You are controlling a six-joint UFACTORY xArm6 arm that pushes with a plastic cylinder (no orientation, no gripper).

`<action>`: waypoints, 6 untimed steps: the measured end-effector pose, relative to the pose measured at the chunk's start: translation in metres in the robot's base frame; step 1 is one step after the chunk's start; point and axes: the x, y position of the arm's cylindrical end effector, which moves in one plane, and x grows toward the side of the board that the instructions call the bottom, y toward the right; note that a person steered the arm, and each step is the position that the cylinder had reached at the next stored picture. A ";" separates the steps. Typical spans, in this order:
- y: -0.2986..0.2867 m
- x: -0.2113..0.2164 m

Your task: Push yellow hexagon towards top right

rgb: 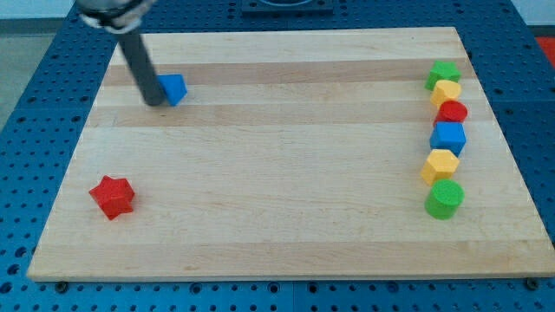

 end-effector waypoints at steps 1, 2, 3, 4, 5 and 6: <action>0.031 -0.014; -0.043 -0.014; -0.030 -0.037; 0.043 -0.043; 0.108 -0.043; 0.163 -0.043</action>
